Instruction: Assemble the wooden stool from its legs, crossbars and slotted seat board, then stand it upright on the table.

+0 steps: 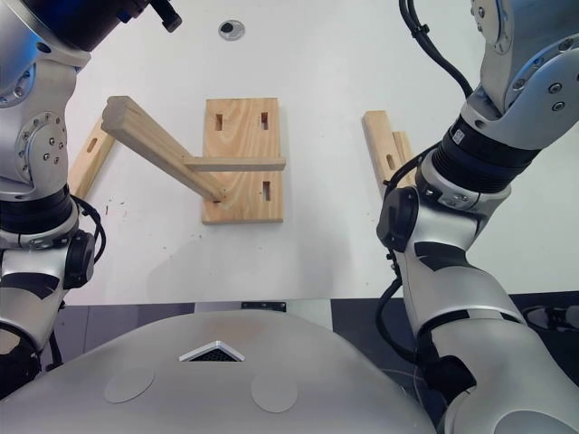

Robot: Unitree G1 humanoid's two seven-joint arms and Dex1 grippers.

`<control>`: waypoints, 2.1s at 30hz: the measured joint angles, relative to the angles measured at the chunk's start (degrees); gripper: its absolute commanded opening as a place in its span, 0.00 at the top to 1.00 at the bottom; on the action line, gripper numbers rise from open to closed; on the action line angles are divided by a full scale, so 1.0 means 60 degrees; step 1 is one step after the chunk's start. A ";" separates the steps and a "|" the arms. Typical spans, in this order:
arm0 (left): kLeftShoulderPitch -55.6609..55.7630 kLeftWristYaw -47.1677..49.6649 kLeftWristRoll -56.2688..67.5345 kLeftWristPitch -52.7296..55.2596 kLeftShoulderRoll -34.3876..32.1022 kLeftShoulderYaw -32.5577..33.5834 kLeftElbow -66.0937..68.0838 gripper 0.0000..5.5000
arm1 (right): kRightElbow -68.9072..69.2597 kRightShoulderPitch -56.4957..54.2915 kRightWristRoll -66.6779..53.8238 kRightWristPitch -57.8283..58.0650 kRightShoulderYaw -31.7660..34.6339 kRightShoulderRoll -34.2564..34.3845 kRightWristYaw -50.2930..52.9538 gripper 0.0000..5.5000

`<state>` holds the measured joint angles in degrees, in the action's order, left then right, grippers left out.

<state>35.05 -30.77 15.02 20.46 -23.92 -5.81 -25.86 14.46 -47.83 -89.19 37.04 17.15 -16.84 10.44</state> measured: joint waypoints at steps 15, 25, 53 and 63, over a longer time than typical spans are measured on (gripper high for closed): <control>-0.0175 0.0461 0.0026 0.0101 -0.0057 0.1053 0.0832 0.28 | 0.1153 0.1142 0.1147 -0.0932 0.0484 -0.0128 0.1627 0.81; -0.7428 0.1484 0.0519 0.3186 -0.0444 0.4411 -0.1663 0.15 | 0.5034 0.7446 0.2868 -0.0592 0.0497 -0.0517 0.2771 0.81; -0.8572 0.2107 -0.2516 0.2169 0.0402 -0.1059 -0.0384 0.15 | 0.4596 1.0647 0.0370 -0.1481 -0.0026 -0.1048 0.2848 0.81; -0.8252 0.2134 -0.2520 0.2345 0.0809 -0.1258 -0.0339 0.15 | 0.4398 1.0143 0.2176 -0.1554 -0.0792 -0.0847 0.1830 0.81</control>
<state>-14.46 -17.97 -0.10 34.53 -19.07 -13.35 -27.89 40.85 13.03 -76.13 27.72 12.40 -21.92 21.42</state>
